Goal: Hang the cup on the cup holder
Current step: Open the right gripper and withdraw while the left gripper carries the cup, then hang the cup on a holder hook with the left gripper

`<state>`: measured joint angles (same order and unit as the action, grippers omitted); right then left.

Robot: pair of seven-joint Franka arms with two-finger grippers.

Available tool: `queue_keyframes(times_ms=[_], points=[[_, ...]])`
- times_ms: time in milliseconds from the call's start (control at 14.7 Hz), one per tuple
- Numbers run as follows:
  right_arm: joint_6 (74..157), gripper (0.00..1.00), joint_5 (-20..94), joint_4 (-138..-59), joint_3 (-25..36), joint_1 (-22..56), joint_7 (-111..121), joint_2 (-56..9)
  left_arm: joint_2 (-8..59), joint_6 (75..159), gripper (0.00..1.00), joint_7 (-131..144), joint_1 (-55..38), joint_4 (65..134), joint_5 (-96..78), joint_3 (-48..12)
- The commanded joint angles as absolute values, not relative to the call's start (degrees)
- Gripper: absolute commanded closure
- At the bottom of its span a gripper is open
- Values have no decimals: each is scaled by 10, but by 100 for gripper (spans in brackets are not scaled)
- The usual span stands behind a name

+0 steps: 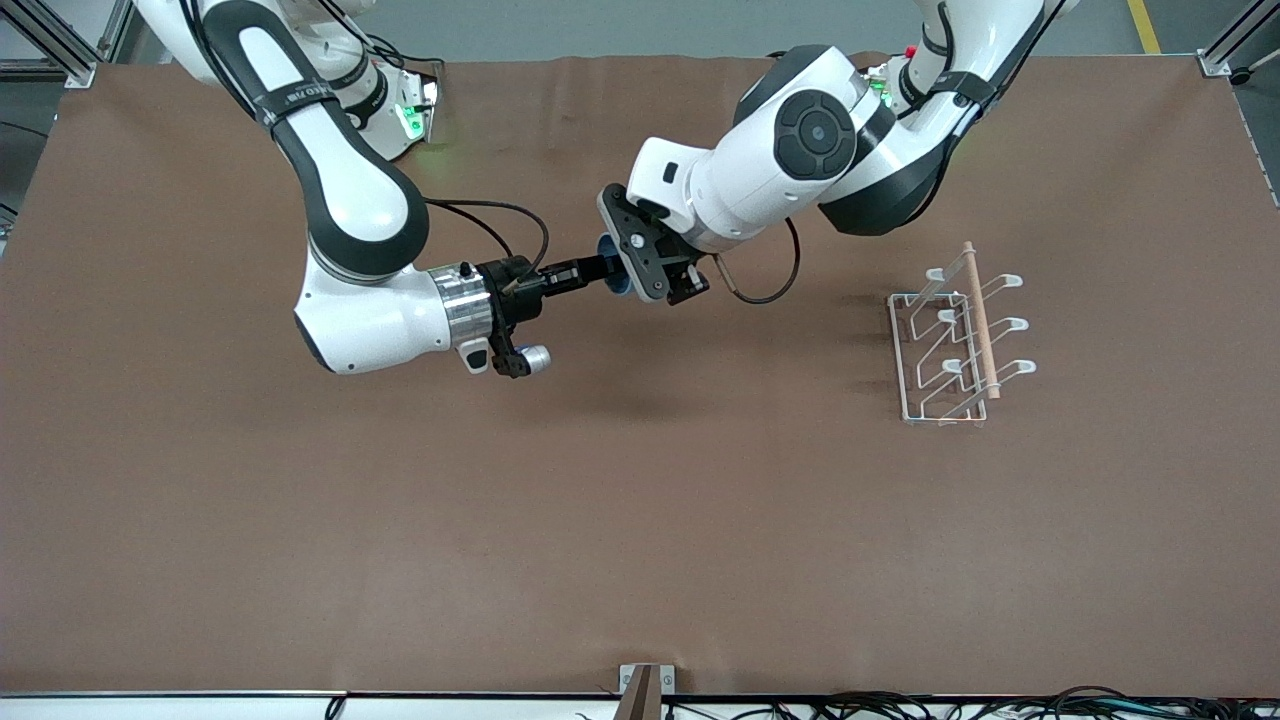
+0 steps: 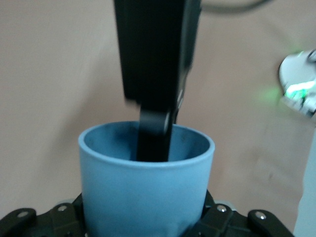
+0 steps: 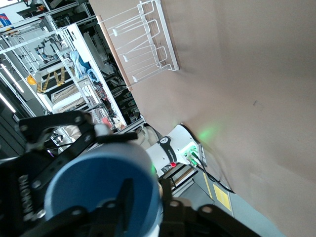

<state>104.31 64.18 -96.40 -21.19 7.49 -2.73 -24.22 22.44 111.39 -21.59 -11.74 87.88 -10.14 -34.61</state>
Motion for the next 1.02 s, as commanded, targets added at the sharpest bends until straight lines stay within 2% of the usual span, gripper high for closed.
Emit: queue_keyframes(times_ms=[0,136,409,614,818,955], points=[[1036,0,612,-972,-215,45,-49,-199,200,1036,99,-208,-92,882,-14,-346],[1033,0,557,-970,-211,26,-51,-176,192,990,100,-228,-92,883,50,-345],[1027,0,404,-969,-151,22,-51,-140,196,884,100,-256,-93,890,182,-345],[1026,0,276,-955,-101,22,-44,-138,212,831,100,-332,-94,911,341,-345],[1032,0,98,-941,-81,22,-43,-136,222,789,99,-348,-91,953,453,-344],[1042,0,42,-917,-48,22,-44,-138,235,767,99,-352,-90,963,502,-342]])
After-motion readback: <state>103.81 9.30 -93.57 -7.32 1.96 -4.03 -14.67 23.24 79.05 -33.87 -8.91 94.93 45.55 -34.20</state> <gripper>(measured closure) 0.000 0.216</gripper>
